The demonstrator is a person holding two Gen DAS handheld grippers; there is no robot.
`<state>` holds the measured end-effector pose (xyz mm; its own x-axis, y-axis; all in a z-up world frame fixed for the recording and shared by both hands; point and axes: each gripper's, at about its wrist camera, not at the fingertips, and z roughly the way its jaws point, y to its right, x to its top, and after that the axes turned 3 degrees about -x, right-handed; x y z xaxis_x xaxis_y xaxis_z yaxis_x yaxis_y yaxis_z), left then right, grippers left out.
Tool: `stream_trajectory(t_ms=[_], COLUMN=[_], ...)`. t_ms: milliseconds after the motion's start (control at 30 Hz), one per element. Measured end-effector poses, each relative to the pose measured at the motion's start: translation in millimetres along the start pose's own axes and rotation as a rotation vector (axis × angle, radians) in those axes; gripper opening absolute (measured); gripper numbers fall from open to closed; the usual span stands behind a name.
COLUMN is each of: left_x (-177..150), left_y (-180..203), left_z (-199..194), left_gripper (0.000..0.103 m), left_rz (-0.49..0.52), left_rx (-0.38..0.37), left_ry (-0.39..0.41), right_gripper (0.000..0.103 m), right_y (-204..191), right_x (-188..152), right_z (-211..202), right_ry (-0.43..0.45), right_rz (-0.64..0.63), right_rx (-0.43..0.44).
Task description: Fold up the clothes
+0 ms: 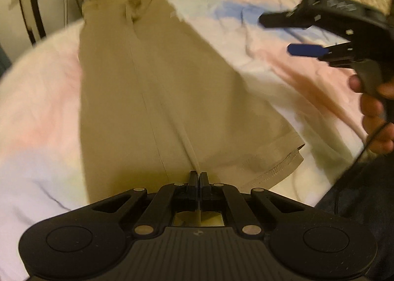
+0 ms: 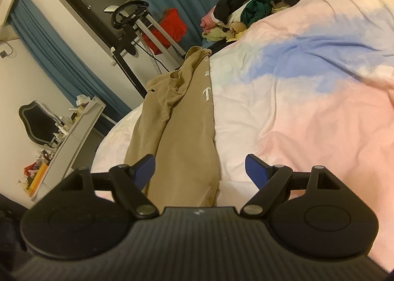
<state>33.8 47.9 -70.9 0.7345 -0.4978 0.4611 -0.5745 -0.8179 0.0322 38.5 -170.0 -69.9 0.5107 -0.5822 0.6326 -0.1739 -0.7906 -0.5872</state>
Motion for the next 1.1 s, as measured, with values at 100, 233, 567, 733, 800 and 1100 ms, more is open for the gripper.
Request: stream_trajectory(t_ms=[100, 233, 567, 733, 800, 1100], left_x=[-1.8, -3.8, 25.8, 48.2, 49.2, 54.2], left_y=[-5.4, -10.2, -14.4, -27.8, -33.9, -67.3], left_z=[13.7, 15.8, -22.5, -34.9, -35.6, -31.2], left_gripper=[0.002, 0.016, 0.075, 0.086, 0.088, 0.092], left_rz=[-0.053, -0.105, -0.267, -0.334, -0.351, -0.308], left_rx=[-0.023, -0.097, -0.069, 0.008, 0.012, 0.146], left_ry=[-0.02, -0.014, 0.207, 0.316, 0.342, 0.512], right_gripper=[0.082, 0.082, 0.08, 0.078, 0.077, 0.071], right_y=[0.2, -0.6, -11.3, -15.0, -22.3, -73.8], right_x=[-1.1, -1.7, -1.8, 4.1, 10.7, 64.7], right_z=[-1.5, -3.0, -3.3, 9.2, 25.0, 161.3], right_ry=[0.009, 0.024, 0.076, 0.091, 0.072, 0.002], right_rz=[0.001, 0.007, -0.027, -0.079, -0.126, -0.168], right_rx=[0.019, 0.055, 0.089, 0.039, 0.023, -0.004])
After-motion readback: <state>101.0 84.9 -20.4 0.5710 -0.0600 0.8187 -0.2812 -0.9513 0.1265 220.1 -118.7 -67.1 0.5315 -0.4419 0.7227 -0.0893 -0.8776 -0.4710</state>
